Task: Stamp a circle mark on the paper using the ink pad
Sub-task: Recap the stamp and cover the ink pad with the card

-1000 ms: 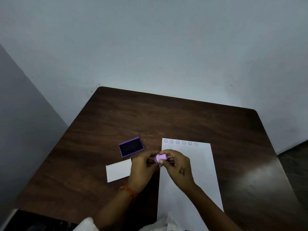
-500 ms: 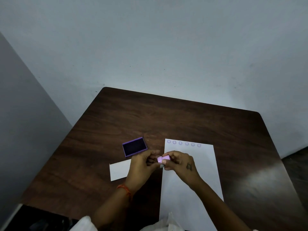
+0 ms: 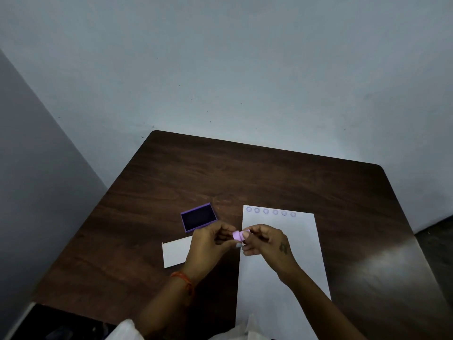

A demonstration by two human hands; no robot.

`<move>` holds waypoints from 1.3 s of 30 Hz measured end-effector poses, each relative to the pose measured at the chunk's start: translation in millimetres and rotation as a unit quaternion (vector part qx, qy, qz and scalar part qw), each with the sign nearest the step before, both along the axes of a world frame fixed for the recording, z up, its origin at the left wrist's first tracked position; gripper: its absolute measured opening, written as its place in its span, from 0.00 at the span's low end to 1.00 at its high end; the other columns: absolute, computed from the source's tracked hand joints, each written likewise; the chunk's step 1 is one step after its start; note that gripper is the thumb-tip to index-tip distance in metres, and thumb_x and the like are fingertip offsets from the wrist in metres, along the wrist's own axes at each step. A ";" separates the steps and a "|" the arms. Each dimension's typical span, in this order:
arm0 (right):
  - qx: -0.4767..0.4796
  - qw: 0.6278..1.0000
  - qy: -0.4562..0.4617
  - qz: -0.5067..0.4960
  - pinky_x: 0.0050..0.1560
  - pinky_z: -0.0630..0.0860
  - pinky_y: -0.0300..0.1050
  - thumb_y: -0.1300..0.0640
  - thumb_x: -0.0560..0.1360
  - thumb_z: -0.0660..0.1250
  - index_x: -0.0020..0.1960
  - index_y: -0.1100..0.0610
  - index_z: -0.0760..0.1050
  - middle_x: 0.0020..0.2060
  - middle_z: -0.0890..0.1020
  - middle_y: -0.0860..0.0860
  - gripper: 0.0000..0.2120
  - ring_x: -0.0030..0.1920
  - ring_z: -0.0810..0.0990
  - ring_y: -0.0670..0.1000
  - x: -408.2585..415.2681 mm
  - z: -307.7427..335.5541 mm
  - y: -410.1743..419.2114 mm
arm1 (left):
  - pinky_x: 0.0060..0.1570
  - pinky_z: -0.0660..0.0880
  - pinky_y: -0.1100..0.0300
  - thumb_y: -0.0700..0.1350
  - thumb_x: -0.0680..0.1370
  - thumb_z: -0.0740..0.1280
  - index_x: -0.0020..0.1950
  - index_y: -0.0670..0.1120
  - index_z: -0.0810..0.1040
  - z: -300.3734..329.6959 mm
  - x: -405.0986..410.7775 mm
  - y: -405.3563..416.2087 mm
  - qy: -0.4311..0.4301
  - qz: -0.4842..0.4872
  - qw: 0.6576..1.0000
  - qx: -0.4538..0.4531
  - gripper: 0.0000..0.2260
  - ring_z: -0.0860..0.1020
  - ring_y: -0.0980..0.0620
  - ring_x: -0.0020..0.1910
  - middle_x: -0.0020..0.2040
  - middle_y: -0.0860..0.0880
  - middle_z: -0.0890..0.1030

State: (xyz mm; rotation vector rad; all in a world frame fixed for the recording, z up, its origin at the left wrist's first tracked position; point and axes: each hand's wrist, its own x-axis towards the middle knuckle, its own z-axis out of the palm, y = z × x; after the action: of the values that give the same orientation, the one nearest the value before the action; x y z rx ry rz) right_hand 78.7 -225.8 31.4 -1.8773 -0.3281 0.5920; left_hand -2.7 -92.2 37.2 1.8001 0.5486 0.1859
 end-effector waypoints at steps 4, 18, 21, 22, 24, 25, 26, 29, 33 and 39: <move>0.017 1.000 0.000 -0.005 0.43 0.81 0.34 0.52 0.71 0.70 0.51 0.55 0.78 0.44 0.83 0.52 0.11 0.42 0.83 0.48 -0.5 -1.5 -1.5 | 0.48 0.81 0.61 0.44 0.68 0.75 0.44 0.49 0.82 -2.3 -0.5 2.2 0.006 0.000 1.000 0.011 0.07 0.82 0.56 0.42 0.42 0.51 0.85; 0.032 0.998 0.060 -0.007 0.45 0.81 0.36 0.54 0.70 0.71 0.49 0.57 0.80 0.44 0.84 0.54 0.10 0.41 0.84 0.49 1.2 -6.0 1.2 | 0.50 0.81 0.58 0.44 0.68 0.75 0.43 0.49 0.82 -6.3 0.7 6.8 0.020 -0.008 1.000 -0.010 0.06 0.82 0.57 0.42 0.42 0.52 0.85; 0.017 0.996 0.087 -0.016 0.50 0.82 0.46 0.51 0.69 0.71 0.49 0.58 0.80 0.46 0.85 0.57 0.13 0.42 0.85 0.52 4.8 -10.2 2.2 | 0.49 0.80 0.61 0.43 0.68 0.75 0.43 0.49 0.82 -6.7 1.1 6.3 0.014 -0.007 1.000 -0.004 0.06 0.82 0.56 0.42 0.43 0.51 0.85; 0.022 0.995 0.093 -0.018 0.51 0.82 0.48 0.51 0.69 0.71 0.50 0.58 0.79 0.46 0.85 0.57 0.13 0.43 0.85 0.53 5.1 -10.7 3.0 | 0.49 0.80 0.62 0.43 0.68 0.75 0.43 0.49 0.82 -6.9 1.6 6.7 0.012 -0.006 1.000 -0.004 0.06 0.82 0.57 0.41 0.43 0.52 0.85; 0.044 0.993 0.107 -0.019 0.49 0.82 0.45 0.54 0.69 0.72 0.50 0.56 0.79 0.47 0.84 0.56 0.12 0.45 0.85 0.53 5.2 -11.0 5.1 | 0.48 0.79 0.66 0.44 0.68 0.75 0.43 0.49 0.82 -6.9 2.8 7.1 0.007 -0.006 1.000 -0.010 0.06 0.82 0.58 0.41 0.43 0.52 0.85; 0.046 0.993 0.111 -0.014 0.48 0.82 0.43 0.55 0.68 0.73 0.49 0.55 0.78 0.47 0.84 0.55 0.11 0.45 0.84 0.53 4.8 -10.6 6.4 | 0.47 0.79 0.67 0.44 0.68 0.74 0.43 0.49 0.82 -6.5 3.3 6.7 0.004 -0.005 1.000 -0.011 0.06 0.82 0.58 0.41 0.43 0.52 0.85; 0.040 0.993 0.112 -0.008 0.49 0.82 0.43 0.55 0.68 0.73 0.48 0.55 0.79 0.46 0.84 0.55 0.10 0.45 0.84 0.53 4.3 -10.9 7.9 | 0.47 0.79 0.67 0.44 0.68 0.74 0.43 0.49 0.82 -6.7 3.7 6.6 0.001 -0.004 1.000 -0.007 0.05 0.82 0.58 0.42 0.43 0.52 0.85; 0.014 0.994 0.104 0.011 0.54 0.81 0.51 0.53 0.67 0.74 0.49 0.56 0.80 0.47 0.84 0.56 0.12 0.47 0.83 0.54 4.5 -17.4 12.0 | 0.47 0.80 0.65 0.42 0.69 0.73 0.44 0.50 0.81 -10.8 2.7 7.6 -0.012 -0.018 1.000 0.013 0.06 0.82 0.58 0.42 0.43 0.51 0.85; -0.045 0.998 0.038 0.009 0.53 0.79 0.44 0.51 0.68 0.72 0.47 0.54 0.78 0.44 0.83 0.51 0.10 0.47 0.81 0.51 5.6 -23.2 23.4 | 0.52 0.79 0.62 0.42 0.69 0.73 0.50 0.49 0.80 -19.6 -0.2 12.0 0.001 0.000 0.999 0.037 0.10 0.82 0.58 0.46 0.47 0.53 0.84; -0.119 0.988 -0.100 0.003 0.44 0.72 0.32 0.53 0.73 0.66 0.43 0.56 0.81 0.41 0.85 0.53 0.08 0.40 0.79 0.48 11.9 -39.7 50.0 | 0.54 0.77 0.60 0.41 0.70 0.73 0.60 0.48 0.75 -29.3 -7.4 26.5 0.068 0.048 0.994 0.066 0.19 0.79 0.55 0.50 0.54 0.49 0.81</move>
State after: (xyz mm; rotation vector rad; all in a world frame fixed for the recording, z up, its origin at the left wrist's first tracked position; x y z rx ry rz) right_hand 90.6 -175.9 -8.3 -2.1735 -0.4083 0.4629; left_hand -10.1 -65.7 7.9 1.9257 0.7335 0.1695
